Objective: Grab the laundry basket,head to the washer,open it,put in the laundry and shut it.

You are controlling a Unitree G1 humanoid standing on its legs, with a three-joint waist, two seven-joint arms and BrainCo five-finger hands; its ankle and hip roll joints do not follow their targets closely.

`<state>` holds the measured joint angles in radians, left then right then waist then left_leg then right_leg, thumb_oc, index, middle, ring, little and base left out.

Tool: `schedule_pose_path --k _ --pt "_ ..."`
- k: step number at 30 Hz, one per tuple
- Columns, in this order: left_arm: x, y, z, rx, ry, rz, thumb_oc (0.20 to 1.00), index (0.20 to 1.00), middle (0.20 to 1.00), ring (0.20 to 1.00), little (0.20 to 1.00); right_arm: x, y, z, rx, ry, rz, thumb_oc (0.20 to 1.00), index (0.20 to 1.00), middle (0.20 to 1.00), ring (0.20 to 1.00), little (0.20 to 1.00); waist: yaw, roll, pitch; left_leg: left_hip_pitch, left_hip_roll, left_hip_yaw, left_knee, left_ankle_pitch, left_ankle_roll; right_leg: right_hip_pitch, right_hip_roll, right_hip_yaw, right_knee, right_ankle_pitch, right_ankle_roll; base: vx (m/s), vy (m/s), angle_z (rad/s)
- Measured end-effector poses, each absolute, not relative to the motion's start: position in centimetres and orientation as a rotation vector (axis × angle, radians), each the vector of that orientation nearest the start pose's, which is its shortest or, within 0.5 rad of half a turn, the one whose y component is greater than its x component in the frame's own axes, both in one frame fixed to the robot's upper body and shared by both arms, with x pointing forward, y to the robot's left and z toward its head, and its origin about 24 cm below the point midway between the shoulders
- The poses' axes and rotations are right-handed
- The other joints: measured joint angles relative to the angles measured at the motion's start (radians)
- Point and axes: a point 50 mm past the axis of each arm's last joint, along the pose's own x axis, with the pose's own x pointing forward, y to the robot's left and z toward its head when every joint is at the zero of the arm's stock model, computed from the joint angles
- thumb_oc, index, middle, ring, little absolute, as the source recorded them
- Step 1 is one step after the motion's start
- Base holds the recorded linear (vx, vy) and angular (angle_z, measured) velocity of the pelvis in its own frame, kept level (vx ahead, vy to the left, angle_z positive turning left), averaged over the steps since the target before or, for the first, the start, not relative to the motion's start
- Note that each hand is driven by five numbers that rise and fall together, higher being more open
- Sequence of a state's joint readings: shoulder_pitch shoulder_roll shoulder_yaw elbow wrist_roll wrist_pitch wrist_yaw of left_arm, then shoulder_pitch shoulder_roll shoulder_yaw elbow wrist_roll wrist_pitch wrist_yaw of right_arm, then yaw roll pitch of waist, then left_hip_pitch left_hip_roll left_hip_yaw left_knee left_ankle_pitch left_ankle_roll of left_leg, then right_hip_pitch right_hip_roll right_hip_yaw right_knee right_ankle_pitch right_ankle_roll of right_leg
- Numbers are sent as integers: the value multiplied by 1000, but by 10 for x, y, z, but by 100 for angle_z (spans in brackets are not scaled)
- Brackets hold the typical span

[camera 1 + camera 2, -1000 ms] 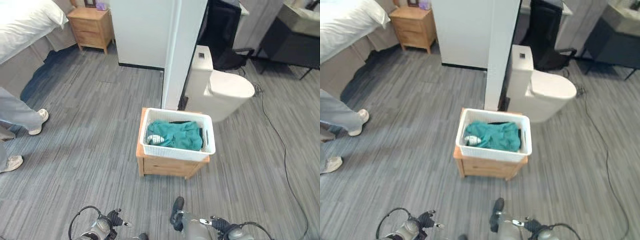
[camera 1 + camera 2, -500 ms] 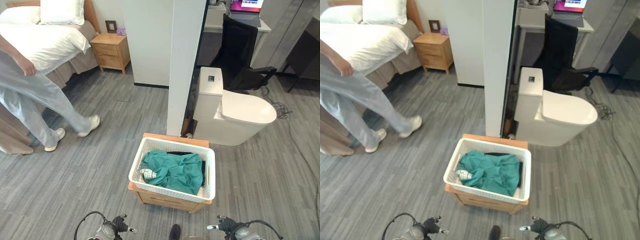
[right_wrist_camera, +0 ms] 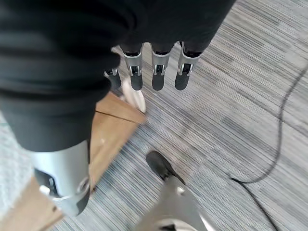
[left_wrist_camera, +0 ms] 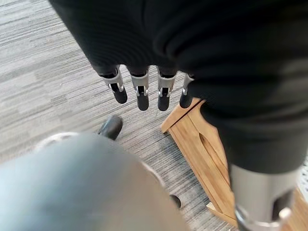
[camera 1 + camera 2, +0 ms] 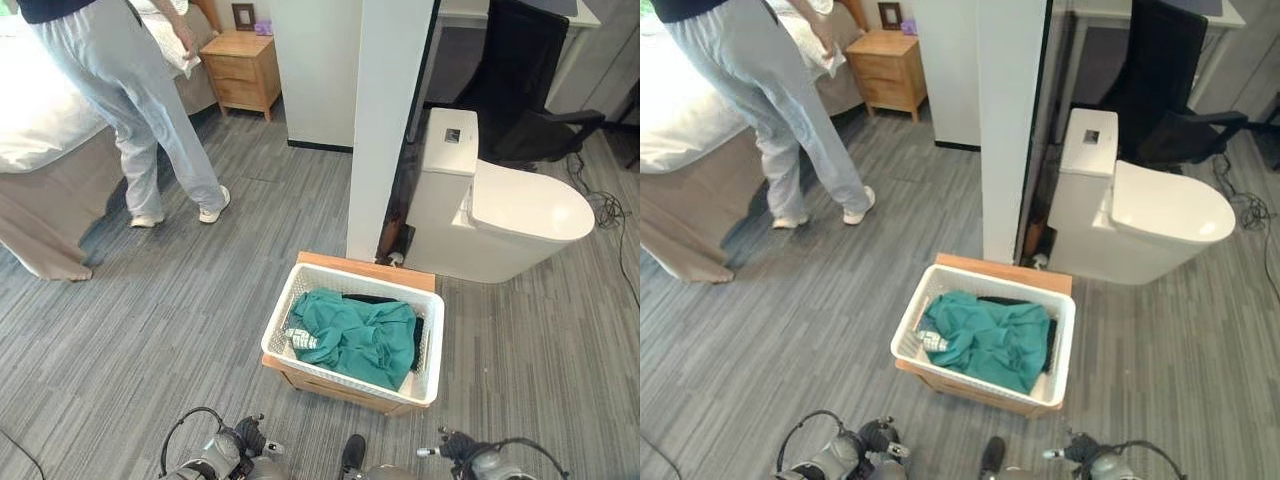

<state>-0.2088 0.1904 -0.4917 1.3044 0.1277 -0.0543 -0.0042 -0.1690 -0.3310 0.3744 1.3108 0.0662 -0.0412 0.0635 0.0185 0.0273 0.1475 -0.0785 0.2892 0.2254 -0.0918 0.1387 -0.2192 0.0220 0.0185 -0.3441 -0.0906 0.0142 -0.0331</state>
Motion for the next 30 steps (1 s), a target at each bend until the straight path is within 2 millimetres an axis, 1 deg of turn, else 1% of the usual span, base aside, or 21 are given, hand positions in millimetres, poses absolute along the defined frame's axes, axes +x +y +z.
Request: schedule_pose_path --k 1,2,3,4,5,6,7,8,9,10,12,14,15,17,18,20,21,23,24,27,30 --pt "151 186 -153 628 1055 -381 1000 1000 1000 1000 1000 138 -251 -144 -455 1150 121 1000 1000 1000 1000 1000 1 4 -2 11 -10 2 3 4 6 11 -4 9 -1 1 -2 143 139 -52" --pt "146 185 -155 623 1065 -385 1000 1000 1000 1000 1000 134 -253 -145 -457 1160 118 1000 1000 1000 1000 1000 -5 19 -12 18 -21 2 10 18 24 16 -5 9 -1 1 -1 219 213 -33" --pt "144 183 -156 616 1070 -387 1000 1000 1000 1000 1000 128 -256 -146 -455 1175 111 1000 1000 1000 1000 1000 -12 31 -19 32 -36 -1 9 19 27 21 -5 23 0 -3 7 124 145 -36" --pt "138 182 -158 604 1083 -386 1000 1000 1000 1000 1000 121 -259 -147 -438 1190 87 1000 1000 1000 1000 1000 -4 49 -31 53 -58 -8 6 24 39 18 -8 41 10 -10 21 182 266 -33" --pt "134 184 -159 604 1095 -386 1000 1000 1000 1000 1000 113 -259 -149 -422 1204 79 1000 1000 1000 1000 1000 -12 59 -44 64 -88 10 1 -14 88 11 -36 51 21 -18 51 137 245 -46" --pt "134 185 -159 606 1094 -383 1000 1000 1000 1000 1000 110 -259 -150 -416 1208 79 1000 1000 1000 1000 1000 -4 49 -45 69 -108 20 1 -29 101 -7 -58 72 40 -15 70 112 231 -49" --pt "132 188 -159 608 1103 -379 1000 1000 1000 1000 1000 112 -258 -150 -406 1200 76 1000 1000 1000 1000 1000 4 39 -44 74 -132 52 1 -48 126 -20 -85 94 52 -12 82 67 149 -53" --pt "133 189 -159 611 1101 -377 1000 1000 1000 1000 1000 114 -256 -150 -394 1189 76 1000 1000 1000 1000 1000 2 34 -44 75 -159 65 2 -61 147 -19 -113 100 52 -4 98 64 130 -36" --pt "135 189 -158 612 1097 -376 1000 1000 1000 1000 1000 114 -254 -150 -390 1188 79 1000 1000 1000 1000 1000 1 32 -45 79 -176 66 3 -67 157 -21 -129 100 54 -2 102 51 98 -13" --pt "138 189 -157 609 1084 -371 1000 1000 1000 1000 1000 111 -252 -152 -384 1197 81 1000 1000 1000 1000 1000 3 27 -48 83 -192 71 3 -77 172 -20 -146 101 50 -3 117 42 70 -11" --pt "142 187 -155 603 1062 -371 1000 1000 1000 1000 1000 117 -251 -151 -376 1181 77 1000 1000 1000 1000 1000 9 25 -49 93 -207 92 3 -88 187 -16 -159 117 39 2 135 7 37 -21" --pt "143 188 -155 593 1056 -363 1000 1000 1000 1000 1000 115 -249 -151 -371 1187 79 1000 1000 1000 1000 1000 11 20 -51 107 -212 106 3 -89 188 -7 -162 119 29 12 148 -24 -7 -28" --pt "139 190 -156 562 1070 -335 1000 1000 1000 1000 1000 115 -248 -152 -356 1188 73 1000 1000 1000 1000 1000 20 12 -54 116 -206 137 3 -91 186 -11 -163 126 30 11 149 -28 -31 -48" --pt "131 193 -158 527 1092 -306 1000 1000 1000 1000 1000 114 -248 -152 -302 1188 27 1000 1000 1000 1000 1000 32 2 -62 127 -189 177 3 -107 178 -19 -162 92 18 12 147 -6 -14 -58" --pt "129 192 -159 510 1099 -301 1000 1000 1000 1000 1000 111 -249 -153 -279 1198 7 1000 1000 1000 1000 1000 26 -2 -65 128 -186 180 4 -107 178 -19 -160 86 13 21 151 -14 -7 -33" --pt "127 193 -159 505 1105 -296 1000 1000 1000 1000 1000 100 -254 -155 -225 1221 -44 1000 1000 1000 1000 1000 23 -1 -74 128 -181 178 4 -106 176 -16 -154 85 10 27 144 -33 -26 2" --pt "128 190 -159 502 1101 -301 1000 1000 1000 1000 1000 91 -262 -155 -181 1237 -104 1000 1000 1000 1000 1000 16 8 -80 127 -180 168 6 -105 174 -4 -153 73 6 30 143 -22 -27 13" --pt "129 187 -159 496 1094 -304 1000 1000 1000 1000 1000 76 -274 -154 -166 1267 -161 1000 1000 1000 1000 1000 14 20 -89 125 -181 166 6 -106 173 -4 -155 68 1 30 143 -10 -36 9" --pt "128 187 -159 493 1095 -302 1000 1000 1000 1000 1000 73 -277 -153 -154 1268 -186 1000 1000 1000 1000 1000 12 24 -91 125 -181 165 6 -106 172 -4 -155 67 0 30 144 -18 -44 1" --pt "123 186 -160 456 1102 -284 1000 1000 1000 1000 1000 71 -294 -147 -11 1211 -380 1000 1000 1000 1000 1000 -6 36 -101 118 -181 169 7 -108 169 -14 -156 72 2 27 149 0 -5 -2" --pt "121 183 -160 412 1073 -274 1000 1000 1000 1000 1000 73 -318 -136 42 1134 -528 1000 1000 1000 1000 1000 -7 43 -110 112 -184 179 6 -108 168 -26 -157 85 0 33 150 3 -4 -10"
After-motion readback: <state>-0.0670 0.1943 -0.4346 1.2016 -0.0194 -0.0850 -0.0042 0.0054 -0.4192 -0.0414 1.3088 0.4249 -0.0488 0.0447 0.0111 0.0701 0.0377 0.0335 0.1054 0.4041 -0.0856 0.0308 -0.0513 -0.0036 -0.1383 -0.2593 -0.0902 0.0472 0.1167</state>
